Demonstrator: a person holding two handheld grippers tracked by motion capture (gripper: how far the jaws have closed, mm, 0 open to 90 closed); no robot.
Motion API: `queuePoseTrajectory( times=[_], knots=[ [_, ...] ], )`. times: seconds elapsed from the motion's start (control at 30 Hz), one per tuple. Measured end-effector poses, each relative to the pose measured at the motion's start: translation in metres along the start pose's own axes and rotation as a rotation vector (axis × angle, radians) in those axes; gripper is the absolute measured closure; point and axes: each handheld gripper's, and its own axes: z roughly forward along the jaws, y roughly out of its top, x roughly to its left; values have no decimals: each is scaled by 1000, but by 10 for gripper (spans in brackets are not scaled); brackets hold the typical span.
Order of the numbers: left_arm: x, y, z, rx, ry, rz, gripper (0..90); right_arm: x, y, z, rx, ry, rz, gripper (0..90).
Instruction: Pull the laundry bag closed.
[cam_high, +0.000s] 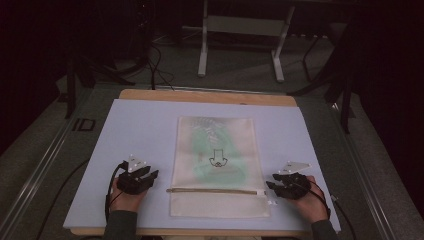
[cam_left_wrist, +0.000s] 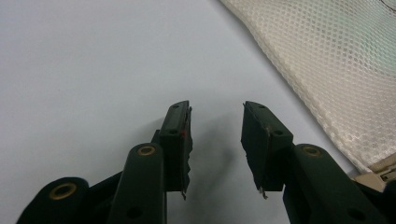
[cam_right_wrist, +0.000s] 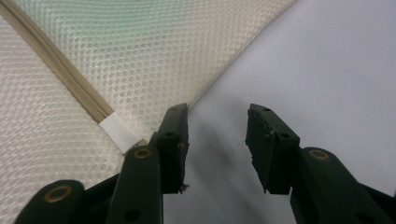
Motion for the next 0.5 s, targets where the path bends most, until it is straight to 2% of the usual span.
queuePoseTrajectory(
  times=[0.5],
  knots=[
    [-1, 0, 1, -5, 9, 9, 613, 11, 18, -3, 63, 48, -109, 569]
  ],
)
